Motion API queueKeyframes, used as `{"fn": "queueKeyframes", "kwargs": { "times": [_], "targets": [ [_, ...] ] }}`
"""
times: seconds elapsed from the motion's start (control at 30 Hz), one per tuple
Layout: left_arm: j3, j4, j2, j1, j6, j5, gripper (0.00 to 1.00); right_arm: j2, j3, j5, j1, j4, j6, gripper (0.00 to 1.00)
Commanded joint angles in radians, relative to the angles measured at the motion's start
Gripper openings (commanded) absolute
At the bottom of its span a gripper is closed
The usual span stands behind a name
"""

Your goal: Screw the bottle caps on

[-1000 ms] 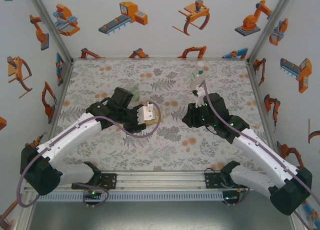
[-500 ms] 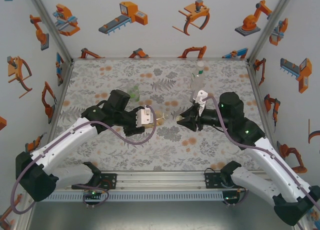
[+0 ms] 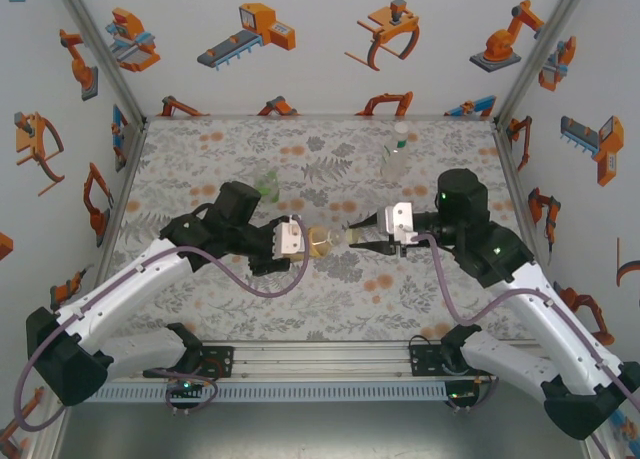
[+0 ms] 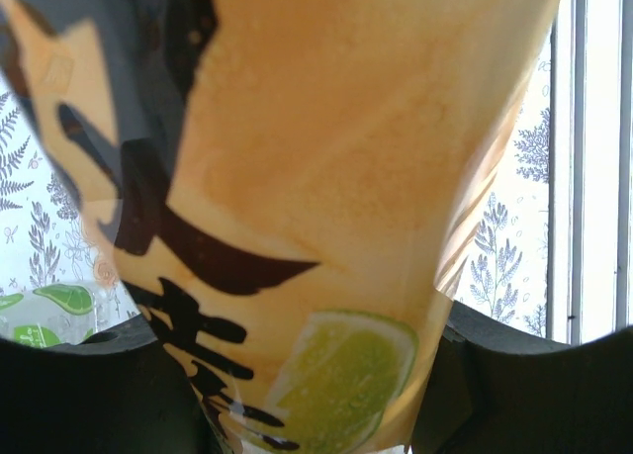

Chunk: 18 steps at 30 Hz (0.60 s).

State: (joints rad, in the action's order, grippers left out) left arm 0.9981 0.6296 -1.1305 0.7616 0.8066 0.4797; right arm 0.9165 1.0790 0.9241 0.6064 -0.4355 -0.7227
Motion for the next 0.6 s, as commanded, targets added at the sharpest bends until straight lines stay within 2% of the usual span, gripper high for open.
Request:
{"fn": "queueKeyframes", "kwargs": {
  "times": [0.0, 0.57],
  "targets": [
    [0.006, 0.02, 0.015, 0.012, 0.029, 0.024, 0.03, 0.007, 0.034, 0.067, 0.0, -0.054, -0.145, 0.15],
    [0.01, 0.038, -0.008, 0.043, 0.038, 0.0, 0.03, 0.037, -0.007, 0.094, 0.035, -0.011, -0.164, 0.13]
  ]
}}
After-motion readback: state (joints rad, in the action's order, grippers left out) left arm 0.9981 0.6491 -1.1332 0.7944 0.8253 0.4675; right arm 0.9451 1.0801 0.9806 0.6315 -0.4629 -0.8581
